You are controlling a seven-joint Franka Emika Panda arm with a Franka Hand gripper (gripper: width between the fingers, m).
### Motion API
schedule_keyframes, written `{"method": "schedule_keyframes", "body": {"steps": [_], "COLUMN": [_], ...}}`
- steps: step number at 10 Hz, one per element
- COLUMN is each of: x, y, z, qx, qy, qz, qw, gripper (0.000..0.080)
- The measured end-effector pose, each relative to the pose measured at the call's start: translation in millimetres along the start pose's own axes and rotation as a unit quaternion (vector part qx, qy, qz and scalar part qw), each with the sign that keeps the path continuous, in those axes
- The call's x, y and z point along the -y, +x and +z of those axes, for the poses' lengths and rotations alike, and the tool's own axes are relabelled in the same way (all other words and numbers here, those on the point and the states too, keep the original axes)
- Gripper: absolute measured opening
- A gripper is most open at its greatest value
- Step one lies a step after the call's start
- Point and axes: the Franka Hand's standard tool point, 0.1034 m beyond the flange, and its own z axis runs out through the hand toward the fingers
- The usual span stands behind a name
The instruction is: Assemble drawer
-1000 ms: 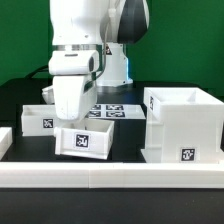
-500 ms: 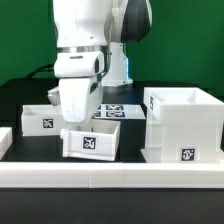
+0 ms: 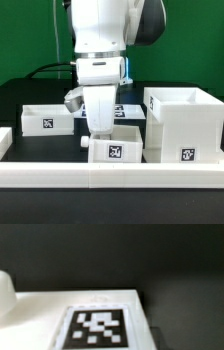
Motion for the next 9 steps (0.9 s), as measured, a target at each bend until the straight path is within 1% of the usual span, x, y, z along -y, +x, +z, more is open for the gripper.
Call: {"method": "schedule_keyframes", "body": {"steps": [1, 2, 4, 5, 6, 7, 8, 9], "x": [0.9, 3.8, 1.9, -1.2, -6.3, -10.8, -12.4, -11.6], "y": [-1.2, -1.5, 1.0, 5.2, 8.9, 14.1, 16.1, 14.7], "z": [0.7, 1.7, 3.0, 4.4, 3.9, 2.4, 1.8, 2.5], "qx": [0.000, 0.001, 0.000, -0.001, -0.002, -0.002, -0.003, -0.003], "qy": [0.002, 0.015, 0.014, 0.018, 0.018, 0.012, 0.007, 0.008], "qz": [0.003, 0.003, 0.001, -0.003, -0.006, -0.009, -0.011, -0.009], "qw": [1.000, 1.000, 1.000, 1.000, 1.000, 1.000, 1.000, 1.000], "gripper": [0.0042, 0.0042, 0.0042, 0.0042, 0.0042, 0.0042, 0.0042, 0.0042]}}
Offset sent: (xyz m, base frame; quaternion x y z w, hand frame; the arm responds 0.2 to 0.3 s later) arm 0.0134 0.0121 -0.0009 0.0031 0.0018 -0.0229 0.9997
